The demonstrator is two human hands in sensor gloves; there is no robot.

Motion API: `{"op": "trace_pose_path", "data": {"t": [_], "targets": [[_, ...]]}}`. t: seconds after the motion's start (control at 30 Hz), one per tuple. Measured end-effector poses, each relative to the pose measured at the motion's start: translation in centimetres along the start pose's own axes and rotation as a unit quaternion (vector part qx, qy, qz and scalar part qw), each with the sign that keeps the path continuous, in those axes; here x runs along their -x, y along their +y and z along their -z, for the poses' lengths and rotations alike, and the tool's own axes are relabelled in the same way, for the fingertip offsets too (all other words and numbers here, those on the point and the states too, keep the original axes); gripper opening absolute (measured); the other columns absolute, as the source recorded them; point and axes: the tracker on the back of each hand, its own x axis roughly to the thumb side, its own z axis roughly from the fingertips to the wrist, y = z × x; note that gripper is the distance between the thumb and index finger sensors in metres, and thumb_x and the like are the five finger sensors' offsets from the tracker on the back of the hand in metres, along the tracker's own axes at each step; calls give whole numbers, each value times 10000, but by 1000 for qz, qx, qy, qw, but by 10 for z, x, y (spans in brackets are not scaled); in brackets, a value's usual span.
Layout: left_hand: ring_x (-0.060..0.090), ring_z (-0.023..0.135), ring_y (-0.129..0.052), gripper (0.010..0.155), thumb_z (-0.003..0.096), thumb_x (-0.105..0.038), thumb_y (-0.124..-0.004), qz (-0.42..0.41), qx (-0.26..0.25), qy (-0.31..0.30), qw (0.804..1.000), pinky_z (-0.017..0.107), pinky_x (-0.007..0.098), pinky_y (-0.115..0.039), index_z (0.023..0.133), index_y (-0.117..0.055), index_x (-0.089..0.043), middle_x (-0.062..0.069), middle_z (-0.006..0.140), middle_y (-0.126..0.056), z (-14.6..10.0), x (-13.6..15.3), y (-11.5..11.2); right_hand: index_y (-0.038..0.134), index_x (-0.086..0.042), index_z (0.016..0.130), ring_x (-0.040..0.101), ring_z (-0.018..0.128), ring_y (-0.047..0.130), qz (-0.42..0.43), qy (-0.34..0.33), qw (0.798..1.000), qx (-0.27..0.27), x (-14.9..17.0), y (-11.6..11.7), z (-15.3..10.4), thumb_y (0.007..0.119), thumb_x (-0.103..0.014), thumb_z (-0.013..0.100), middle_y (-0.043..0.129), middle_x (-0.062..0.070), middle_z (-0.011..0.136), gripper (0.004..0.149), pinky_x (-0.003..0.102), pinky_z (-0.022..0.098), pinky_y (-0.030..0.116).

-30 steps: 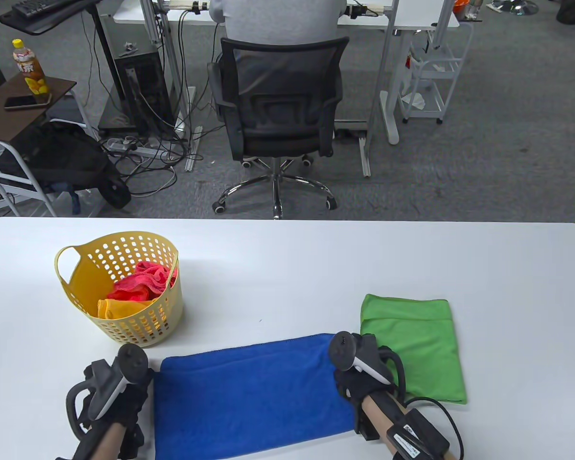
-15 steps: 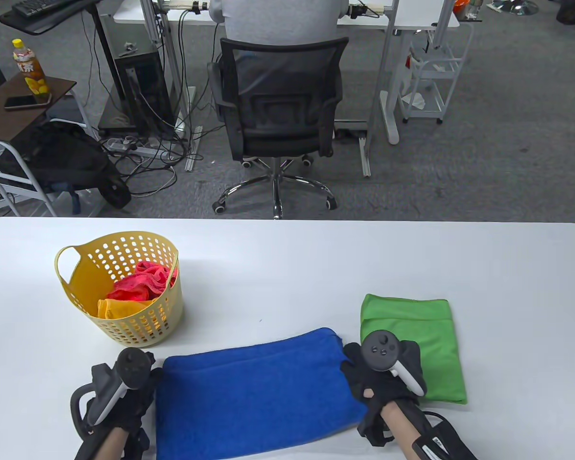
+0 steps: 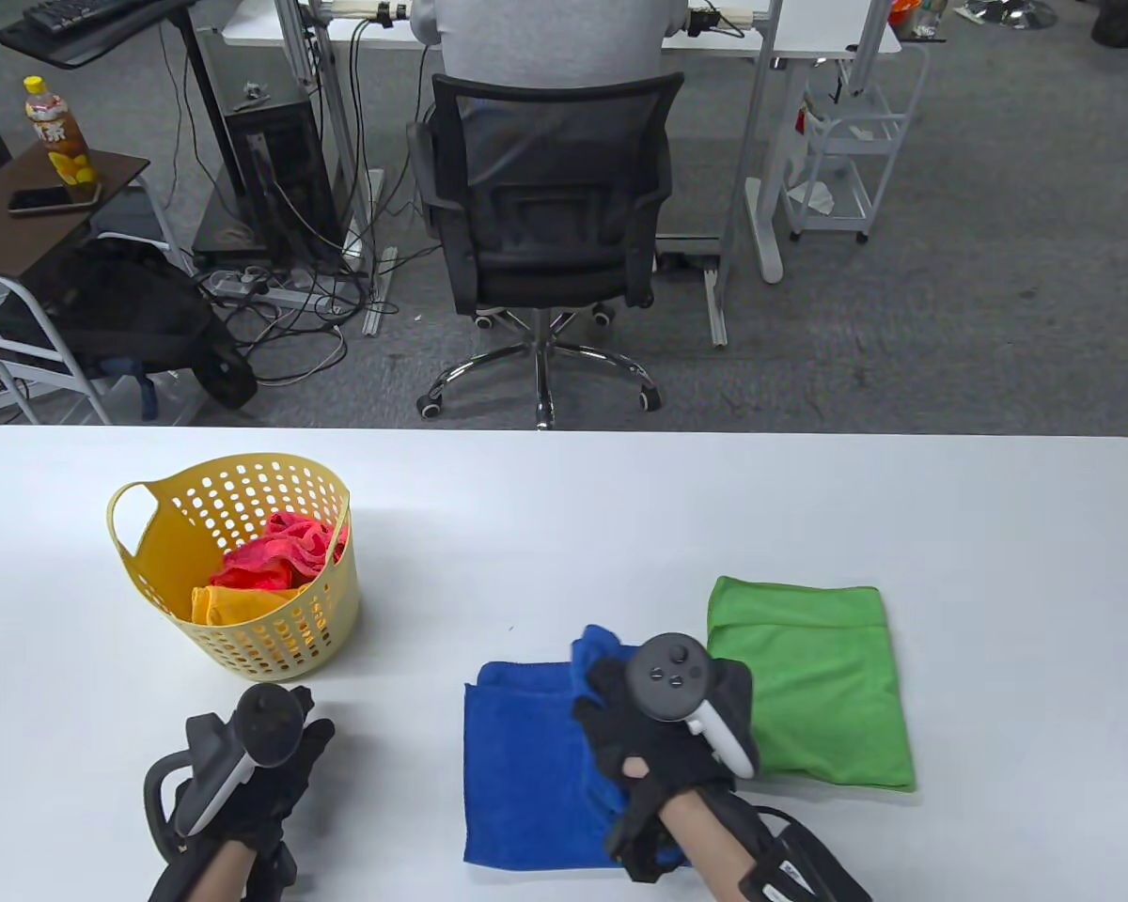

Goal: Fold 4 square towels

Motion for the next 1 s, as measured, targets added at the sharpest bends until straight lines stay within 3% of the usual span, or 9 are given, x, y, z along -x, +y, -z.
{"op": "trace_pose_path", "data": {"t": [0.13,0.23,0.37,0.53,0.63,0.67,0.77,0.87,1.0], "targets": [[287,981,-880,615,505,-603,-687,-6,-3,-2,1000,857,590,-486,1055,-720,-329,-37,961,-934,-1,1,1,457,21,1095,285,455,1077,80,-52,993,-64,-12,11,5,716,-425,558,826,331,896,745,567,475,827],[285,982,-880,614,506,-604,-685,-7,-2,-5,1000,858,591,-484,1054,-719,-331,-38,962,-933,0,1,1,511,34,1082,302,458,1066,85,-30,996,-11,1,-11,-1,711,-417,562,835,341,885,716,587,478,810],[280,986,-877,615,506,-607,-683,-5,1,-9,1000,860,589,-482,1057,-714,-334,-41,965,-930,0,0,1,698,57,989,283,388,994,-49,90,988,112,50,-39,-2,714,-398,563,902,336,766,623,609,500,742],[281,1002,-862,608,513,-601,-673,8,1,-11,1000,863,605,-450,1061,-709,-339,-42,975,-922,0,-5,-2,804,79,900,239,360,896,-179,208,961,27,80,-13,16,699,-363,577,873,338,728,558,640,522,673],[280,1008,-857,606,512,-601,-667,17,-1,-12,1000,863,612,-440,1059,-711,-343,-44,979,-920,-1,-6,-3,789,94,889,214,387,878,-315,249,916,19,88,9,33,762,-402,548,853,313,742,602,647,529,648],[282,1007,-858,609,510,-603,-669,17,-2,-12,1000,862,612,-441,1059,-711,-342,-43,977,-921,-2,-6,-3,765,115,861,191,390,862,-318,234,918,31,85,15,33,725,-379,546,828,327,705,588,635,526,651],[281,1008,-855,617,508,-608,-671,15,-7,-11,1000,862,610,-444,1060,-710,-336,-41,978,-920,-2,-5,-2,796,98,848,198,393,856,-294,207,932,50,82,21,34,765,-270,542,831,329,699,480,650,528,626],[282,1018,-842,627,508,-612,-668,12,-9,-10,1000,862,610,-441,1067,-700,-328,-41,990,-908,-2,-4,-1,844,67,815,201,406,855,-256,172,944,118,85,21,28,816,-233,517,844,326,703,424,640,517,639],[281,1027,-831,621,517,-608,-662,13,-5,-12,1000,864,614,-432,1072,-690,-331,-43,1000,-898,-1,-5,-2,808,7,845,316,628,856,-195,112,960,167,81,0,10,774,-223,517,750,344,881,402,683,549,621]]}}
